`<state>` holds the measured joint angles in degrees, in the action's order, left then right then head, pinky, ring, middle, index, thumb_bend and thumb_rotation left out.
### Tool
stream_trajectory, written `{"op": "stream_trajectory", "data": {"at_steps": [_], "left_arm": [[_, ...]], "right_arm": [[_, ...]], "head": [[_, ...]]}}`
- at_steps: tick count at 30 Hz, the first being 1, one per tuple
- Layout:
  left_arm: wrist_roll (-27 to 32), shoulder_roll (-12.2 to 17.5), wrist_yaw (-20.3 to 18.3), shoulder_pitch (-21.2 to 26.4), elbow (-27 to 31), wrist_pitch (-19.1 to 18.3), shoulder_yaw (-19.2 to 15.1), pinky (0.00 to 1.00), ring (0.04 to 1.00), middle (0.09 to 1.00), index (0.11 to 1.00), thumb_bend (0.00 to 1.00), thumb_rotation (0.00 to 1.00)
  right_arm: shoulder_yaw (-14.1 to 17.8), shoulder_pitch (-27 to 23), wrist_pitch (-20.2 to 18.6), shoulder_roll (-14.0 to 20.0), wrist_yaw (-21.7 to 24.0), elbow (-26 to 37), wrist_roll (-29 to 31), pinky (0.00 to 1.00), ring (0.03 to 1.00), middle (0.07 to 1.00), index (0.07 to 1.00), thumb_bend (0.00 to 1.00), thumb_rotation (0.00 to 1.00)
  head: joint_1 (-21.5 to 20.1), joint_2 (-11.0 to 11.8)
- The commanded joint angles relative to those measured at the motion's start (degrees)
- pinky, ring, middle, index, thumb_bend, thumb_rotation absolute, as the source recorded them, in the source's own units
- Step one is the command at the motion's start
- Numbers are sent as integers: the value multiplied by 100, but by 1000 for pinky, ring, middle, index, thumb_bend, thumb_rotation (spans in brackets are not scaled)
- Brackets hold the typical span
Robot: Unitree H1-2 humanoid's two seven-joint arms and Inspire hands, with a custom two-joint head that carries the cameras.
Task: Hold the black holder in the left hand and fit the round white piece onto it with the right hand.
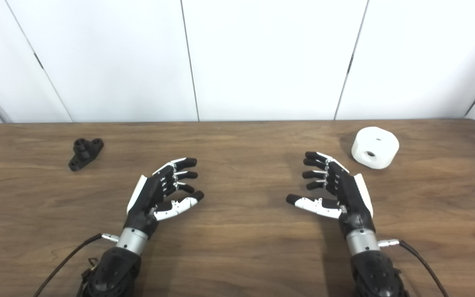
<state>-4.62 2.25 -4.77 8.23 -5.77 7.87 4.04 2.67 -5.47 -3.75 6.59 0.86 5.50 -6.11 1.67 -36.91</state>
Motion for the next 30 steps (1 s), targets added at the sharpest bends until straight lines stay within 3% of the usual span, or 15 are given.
{"op": "stream_trajectory", "data": {"at_steps": [1,13,16,21,25,30], "left_arm": [[63,11,22,32,-97,254,-15,569,739,819,764,643,0],[1,3,57,49,-125,303,-13,555,724,810,768,646,0],[7,-11,61,63,-151,291,-16,556,726,811,765,650,0],[-126,-155,137,84,-247,268,80,591,740,812,768,663,0],[-251,-306,241,129,-426,369,156,547,735,827,769,655,0],[-311,-420,339,178,-627,477,213,563,747,836,774,641,0]], "right_arm": [[-11,-114,275,34,-40,183,-10,548,665,752,749,754,3],[-16,-117,330,31,-34,159,17,532,654,753,748,746,0],[-12,-125,337,44,-27,136,19,530,655,755,751,746,0],[85,-123,456,208,68,-19,179,525,650,751,741,760,44],[177,-97,440,351,141,-82,323,529,656,753,745,763,74],[276,-49,-1,352,137,156,476,592,682,761,757,760,46]], "head": [[10,-9],[8,-15],[164,-14],[1393,160],[1831,300],[2170,444]]}}
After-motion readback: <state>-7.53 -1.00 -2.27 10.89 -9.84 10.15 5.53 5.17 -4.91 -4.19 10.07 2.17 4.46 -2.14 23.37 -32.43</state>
